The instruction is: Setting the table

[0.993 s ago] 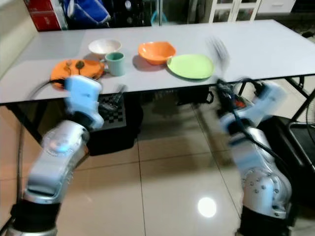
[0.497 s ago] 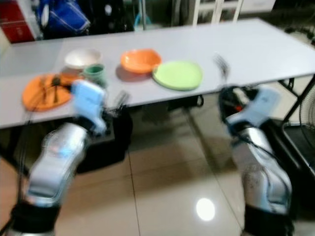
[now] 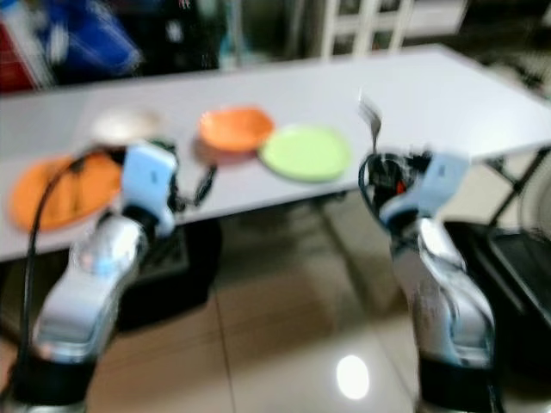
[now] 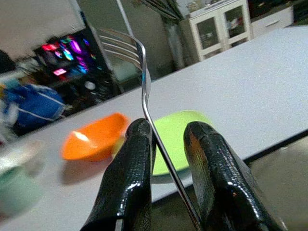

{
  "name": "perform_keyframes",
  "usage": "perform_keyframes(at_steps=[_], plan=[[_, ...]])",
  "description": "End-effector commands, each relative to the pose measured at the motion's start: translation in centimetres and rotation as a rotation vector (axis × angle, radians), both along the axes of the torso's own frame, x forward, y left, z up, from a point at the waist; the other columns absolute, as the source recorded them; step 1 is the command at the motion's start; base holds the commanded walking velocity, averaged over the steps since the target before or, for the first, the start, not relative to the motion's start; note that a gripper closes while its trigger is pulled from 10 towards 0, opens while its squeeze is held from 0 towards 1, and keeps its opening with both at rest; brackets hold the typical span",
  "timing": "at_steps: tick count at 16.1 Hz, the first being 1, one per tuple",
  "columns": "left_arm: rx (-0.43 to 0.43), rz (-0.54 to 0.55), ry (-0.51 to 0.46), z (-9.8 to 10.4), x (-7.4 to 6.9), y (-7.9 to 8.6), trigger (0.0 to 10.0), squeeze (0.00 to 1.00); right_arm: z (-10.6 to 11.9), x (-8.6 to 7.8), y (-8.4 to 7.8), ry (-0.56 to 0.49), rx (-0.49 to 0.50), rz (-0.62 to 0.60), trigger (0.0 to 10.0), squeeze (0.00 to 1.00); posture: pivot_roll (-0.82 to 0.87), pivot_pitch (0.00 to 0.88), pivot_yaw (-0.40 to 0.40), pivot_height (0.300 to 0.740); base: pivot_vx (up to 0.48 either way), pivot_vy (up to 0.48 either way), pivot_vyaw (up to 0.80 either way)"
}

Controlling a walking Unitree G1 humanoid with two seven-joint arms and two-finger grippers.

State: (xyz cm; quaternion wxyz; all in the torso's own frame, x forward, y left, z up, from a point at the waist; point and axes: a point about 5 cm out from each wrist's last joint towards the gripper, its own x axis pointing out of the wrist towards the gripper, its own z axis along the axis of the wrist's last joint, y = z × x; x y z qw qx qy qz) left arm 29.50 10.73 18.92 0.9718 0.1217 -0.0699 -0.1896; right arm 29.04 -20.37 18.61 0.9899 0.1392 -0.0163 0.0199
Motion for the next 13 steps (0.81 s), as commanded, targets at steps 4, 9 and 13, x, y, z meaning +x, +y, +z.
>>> perform_keyframes(at_steps=[4, 9, 13], plan=[[0.036, 0.013, 0.009, -0.3, -0.4, 1.1, 10.0, 0.0, -1.6, -0.2, 1.7, 0.063, -0.044, 0.055, 10.0, 0.0, -0.01, 0.0, 0.011, 0.74, 0.417, 0.0, 0.7], [0.021, 0.035, 0.022, -0.6, -0.4, 0.8, 10.0, 0.0, -1.9, -0.3, 0.7, 0.072, -0.028, -0.004, 10.0, 0.0, -0.02, 0.0, 0.016, 0.74, 0.307, 0.0, 0.15], [0.027, 0.093, 0.0, -0.6, 0.0, 1.3, 10.0, 0.0, -1.5, -0.4, 0.9, 0.044, -0.113, 0.006, 10.0, 0.0, -0.02, 0.0, 0.015, 0.74, 0.0, 0.0, 0.0]])
